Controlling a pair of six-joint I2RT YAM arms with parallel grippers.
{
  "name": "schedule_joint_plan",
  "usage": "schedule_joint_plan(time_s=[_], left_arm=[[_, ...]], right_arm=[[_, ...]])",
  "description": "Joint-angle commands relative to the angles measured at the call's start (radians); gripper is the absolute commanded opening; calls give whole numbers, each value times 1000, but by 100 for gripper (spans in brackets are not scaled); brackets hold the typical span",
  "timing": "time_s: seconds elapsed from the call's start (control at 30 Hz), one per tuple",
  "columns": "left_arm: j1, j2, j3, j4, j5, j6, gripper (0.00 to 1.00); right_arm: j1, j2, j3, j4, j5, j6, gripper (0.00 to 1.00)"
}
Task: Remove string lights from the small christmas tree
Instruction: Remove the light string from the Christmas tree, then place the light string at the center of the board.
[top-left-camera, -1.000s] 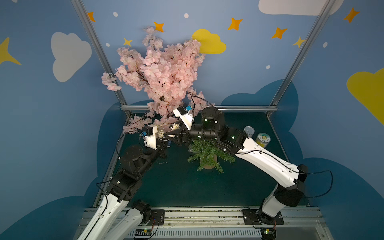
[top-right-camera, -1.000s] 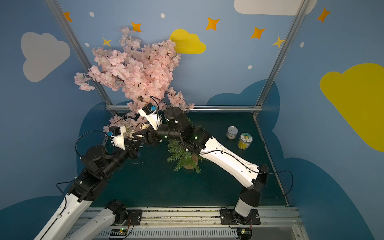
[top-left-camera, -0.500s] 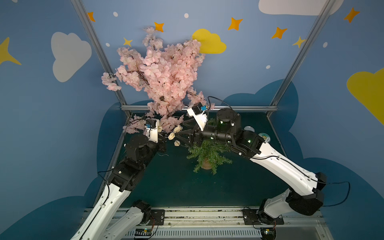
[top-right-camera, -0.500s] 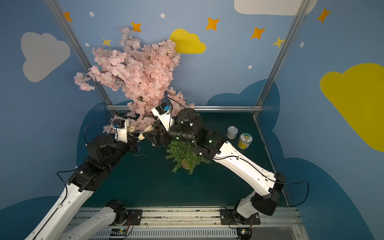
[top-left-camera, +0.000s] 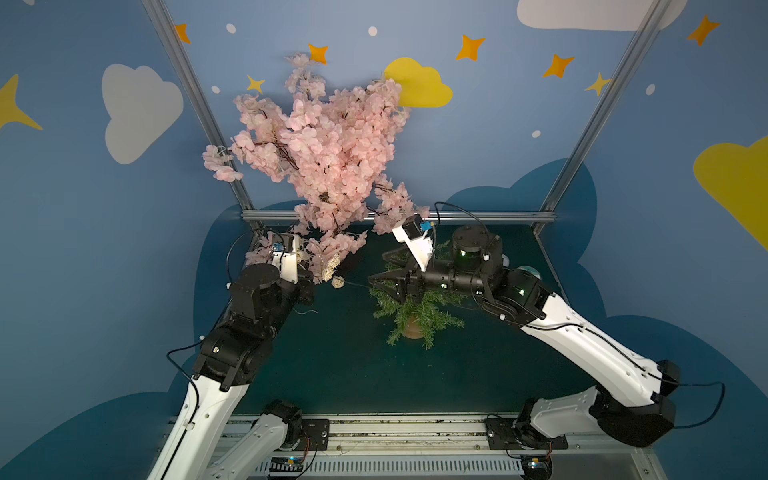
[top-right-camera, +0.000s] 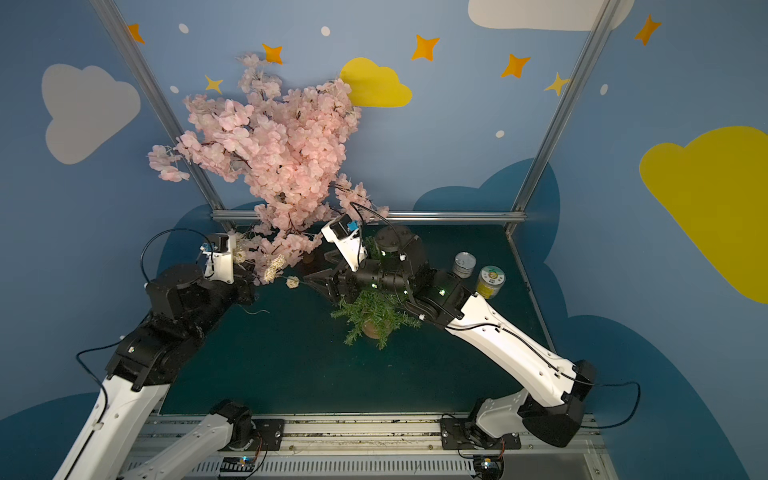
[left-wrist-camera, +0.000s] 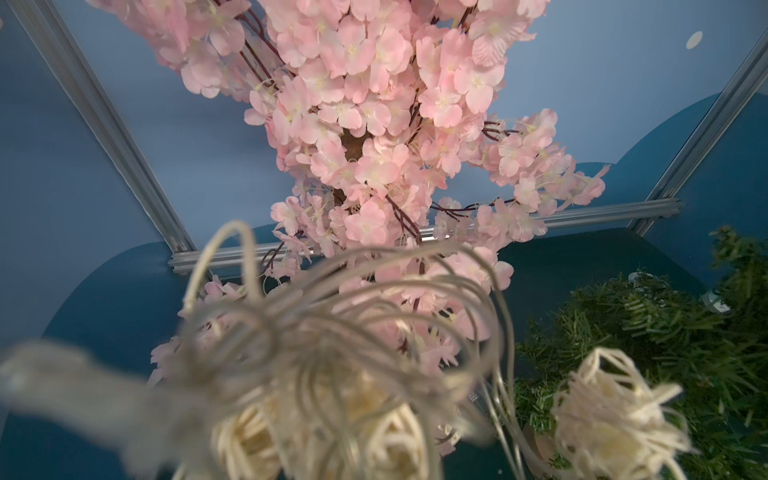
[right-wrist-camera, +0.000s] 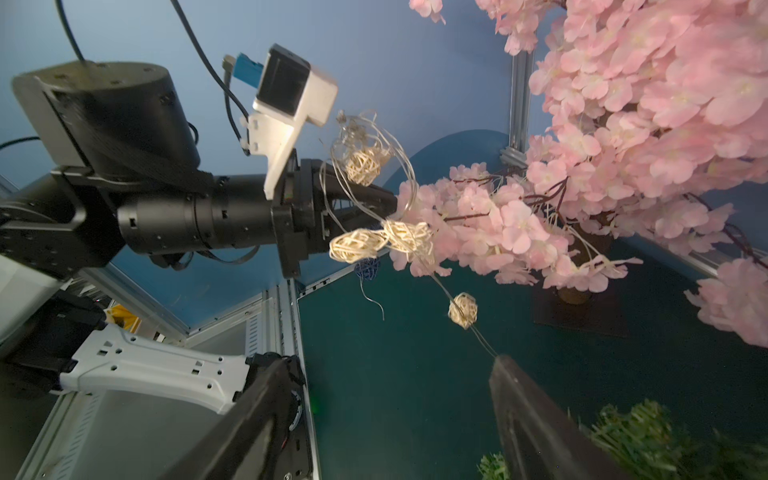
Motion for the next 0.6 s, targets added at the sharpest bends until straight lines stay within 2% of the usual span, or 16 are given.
schedule_joint_plan(time_s=[0.0,0.17,0.3,0.43,0.57], left_arm=[[4,-10,46,-96,-42,-4,4],[9,9,96,-176,-205,16,4],[33,40,137,-198,-256,14,4],[46,58,156,-193,-193,5,5],[47,49,105,-189,-133,-28,7]], right_arm=[[-2,-22,-17,-35,-35,1,76],[-1,-37,-46,-33,-44,12,76],[-1,-45,-53,-41,-45,15,76],[1,-59,-60,-54,-47,12,76],[1,-102,-88,-74,-16,6,76]])
